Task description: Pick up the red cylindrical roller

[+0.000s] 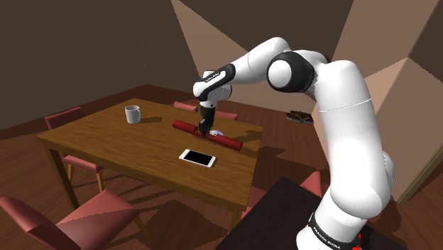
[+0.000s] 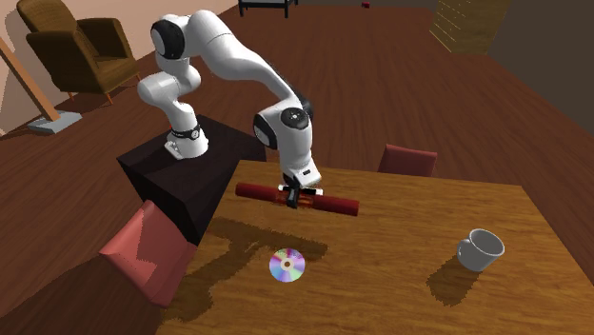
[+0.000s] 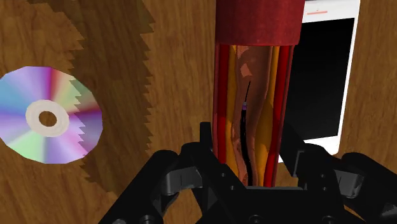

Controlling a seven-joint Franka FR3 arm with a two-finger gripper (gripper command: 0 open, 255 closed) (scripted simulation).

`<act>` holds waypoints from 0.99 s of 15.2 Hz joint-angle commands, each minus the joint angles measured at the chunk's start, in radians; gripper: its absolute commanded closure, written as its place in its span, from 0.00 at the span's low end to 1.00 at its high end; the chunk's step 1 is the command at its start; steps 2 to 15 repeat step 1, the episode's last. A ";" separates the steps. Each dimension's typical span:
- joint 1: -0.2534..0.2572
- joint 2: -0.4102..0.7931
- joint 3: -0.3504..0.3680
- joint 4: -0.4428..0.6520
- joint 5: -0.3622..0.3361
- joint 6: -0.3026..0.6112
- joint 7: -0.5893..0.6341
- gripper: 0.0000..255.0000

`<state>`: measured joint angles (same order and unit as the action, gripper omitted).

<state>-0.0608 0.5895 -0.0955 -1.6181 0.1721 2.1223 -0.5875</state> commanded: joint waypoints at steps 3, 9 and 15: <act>0.000 -0.004 0.000 0.003 -0.001 -0.007 0.001 1.00; 0.000 -0.004 0.000 0.003 -0.001 -0.007 0.001 1.00; 0.000 -0.004 0.000 0.003 -0.001 -0.007 0.001 1.00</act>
